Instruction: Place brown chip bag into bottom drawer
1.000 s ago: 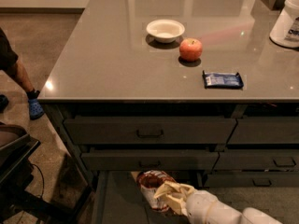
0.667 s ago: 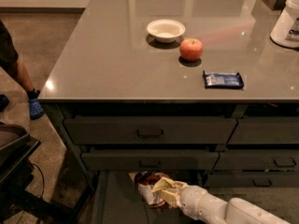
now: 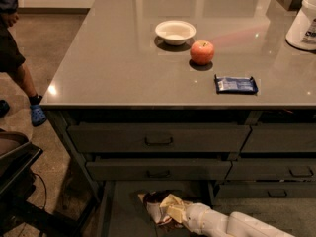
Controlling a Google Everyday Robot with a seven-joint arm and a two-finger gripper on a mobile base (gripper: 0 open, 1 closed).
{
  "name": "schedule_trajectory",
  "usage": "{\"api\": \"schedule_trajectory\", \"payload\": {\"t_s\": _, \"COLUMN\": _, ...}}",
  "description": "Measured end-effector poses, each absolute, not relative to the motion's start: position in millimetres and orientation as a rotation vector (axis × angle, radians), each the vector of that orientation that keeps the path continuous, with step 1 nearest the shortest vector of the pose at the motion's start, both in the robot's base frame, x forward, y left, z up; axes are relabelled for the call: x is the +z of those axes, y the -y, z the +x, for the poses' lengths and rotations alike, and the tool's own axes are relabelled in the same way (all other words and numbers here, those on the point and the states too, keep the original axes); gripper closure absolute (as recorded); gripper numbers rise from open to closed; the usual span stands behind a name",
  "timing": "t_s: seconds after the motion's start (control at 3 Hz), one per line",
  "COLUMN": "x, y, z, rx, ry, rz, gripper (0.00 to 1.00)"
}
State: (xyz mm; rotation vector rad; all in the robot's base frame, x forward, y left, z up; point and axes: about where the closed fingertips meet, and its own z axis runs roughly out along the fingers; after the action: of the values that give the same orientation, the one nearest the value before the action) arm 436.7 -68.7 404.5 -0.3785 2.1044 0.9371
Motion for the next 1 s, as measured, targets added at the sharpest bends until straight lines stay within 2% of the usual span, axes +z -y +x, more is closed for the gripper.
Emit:
{"api": "schedule_trajectory", "payload": {"t_s": 0.67, "x": 394, "y": 58, "z": 433, "rx": 0.960, "ry": -2.129, "rz": -0.368, "gripper": 1.00}}
{"api": "schedule_trajectory", "payload": {"t_s": 1.0, "x": 343, "y": 56, "z": 438, "rx": 1.028, "ry": -2.187, "rz": -0.275, "gripper": 1.00}}
